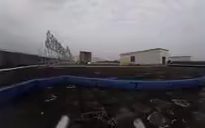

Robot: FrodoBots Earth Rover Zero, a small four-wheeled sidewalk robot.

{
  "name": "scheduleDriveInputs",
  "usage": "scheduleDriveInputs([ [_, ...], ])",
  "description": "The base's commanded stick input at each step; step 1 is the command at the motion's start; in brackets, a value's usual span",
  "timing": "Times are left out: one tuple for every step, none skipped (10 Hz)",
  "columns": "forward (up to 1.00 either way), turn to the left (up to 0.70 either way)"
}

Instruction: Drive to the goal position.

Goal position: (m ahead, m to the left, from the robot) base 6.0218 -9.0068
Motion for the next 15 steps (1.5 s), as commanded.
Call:
scheduleDriveInputs([
  [0.62,-0.31],
  [0.62,-0.31],
  [0.62,-0.31],
  [0.62,-0.31],
  [0.62,-0.31],
  [0.62,-0.31],
  [0.62,-0.31],
  [0.46,-0.43],
  [0.00,-0.70],
  [0.00,-0.70],
  [0.00,-0.70],
  [0.00,-0.70],
  [0.00,-0.70],
  [0.00,-0.70],
  [0.00,-0.70],
])
